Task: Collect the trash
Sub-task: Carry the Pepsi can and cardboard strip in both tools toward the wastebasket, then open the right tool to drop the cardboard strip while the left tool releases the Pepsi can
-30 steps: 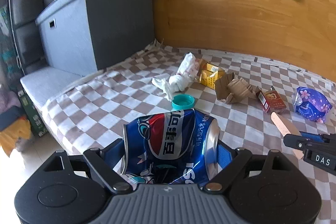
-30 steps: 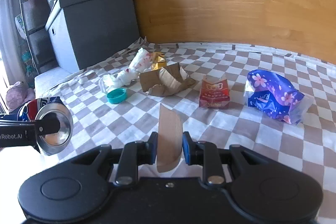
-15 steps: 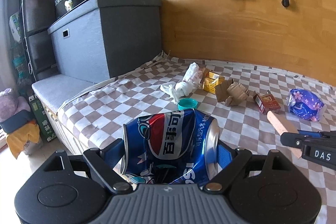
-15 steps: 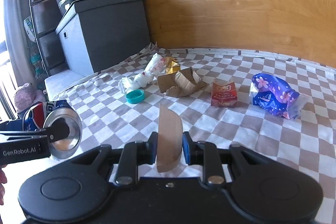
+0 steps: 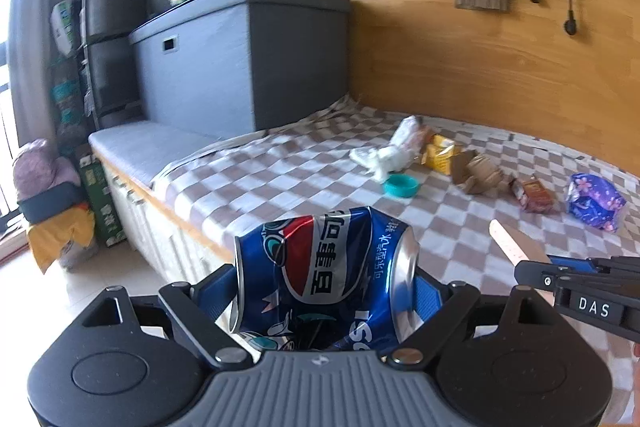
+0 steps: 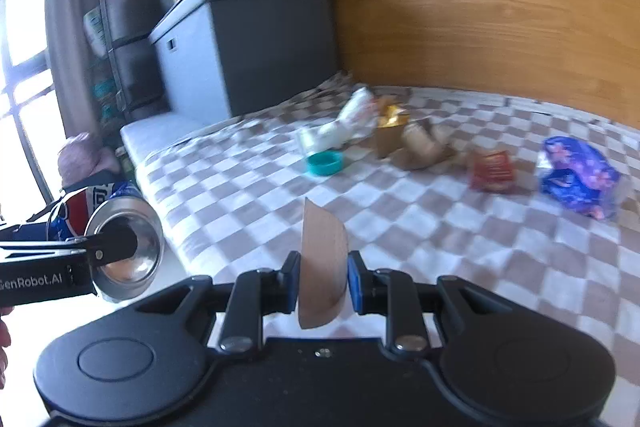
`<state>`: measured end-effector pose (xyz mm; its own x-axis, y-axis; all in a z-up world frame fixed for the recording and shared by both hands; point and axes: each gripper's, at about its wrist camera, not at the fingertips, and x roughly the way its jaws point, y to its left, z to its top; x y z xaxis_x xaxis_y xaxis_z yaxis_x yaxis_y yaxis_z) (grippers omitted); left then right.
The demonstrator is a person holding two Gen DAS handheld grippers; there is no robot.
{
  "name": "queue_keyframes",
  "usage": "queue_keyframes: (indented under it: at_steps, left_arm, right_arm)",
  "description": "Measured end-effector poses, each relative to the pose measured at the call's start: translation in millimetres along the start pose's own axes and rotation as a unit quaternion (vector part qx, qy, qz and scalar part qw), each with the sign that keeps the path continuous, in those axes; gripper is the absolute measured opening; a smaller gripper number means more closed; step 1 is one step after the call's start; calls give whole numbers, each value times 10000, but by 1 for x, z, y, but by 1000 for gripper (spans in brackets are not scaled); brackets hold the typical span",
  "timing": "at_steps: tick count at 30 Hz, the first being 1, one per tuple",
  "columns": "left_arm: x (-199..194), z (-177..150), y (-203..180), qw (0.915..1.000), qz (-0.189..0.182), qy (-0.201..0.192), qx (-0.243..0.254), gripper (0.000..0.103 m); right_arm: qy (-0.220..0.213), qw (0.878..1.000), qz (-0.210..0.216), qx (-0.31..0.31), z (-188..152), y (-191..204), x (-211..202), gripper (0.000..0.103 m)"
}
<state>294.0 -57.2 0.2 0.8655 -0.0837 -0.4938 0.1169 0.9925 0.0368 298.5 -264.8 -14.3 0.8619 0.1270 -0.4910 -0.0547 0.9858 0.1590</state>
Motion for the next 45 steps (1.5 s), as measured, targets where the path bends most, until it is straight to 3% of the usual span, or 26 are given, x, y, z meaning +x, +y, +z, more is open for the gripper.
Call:
queue_keyframes:
  at_steps: [13,28,32,40,45]
  left_arm:
    - [-1,-46,71,9971,415,461,-442,88]
    - [42,-119,111,9833,446,1552,-836,88]
    - [64,-139,116,9726,301,2035,-1083,88]
    - [108,-182,115,9380,169,3129,-1479,88]
    - [119,-199,105,9270,94,3488,-1379,88]
  right_arm:
    - [566,9939,655,-680,-29,74,30,25]
    - [1769,9706,1121,-1183,-81,124,95,25]
    - [2142,9639,1099,-1133,-94,125,116,25]
    - [2824,9510,961,-812,-115,116,152,25]
    - [3105,9426,835,-904,-133,115,168,25]
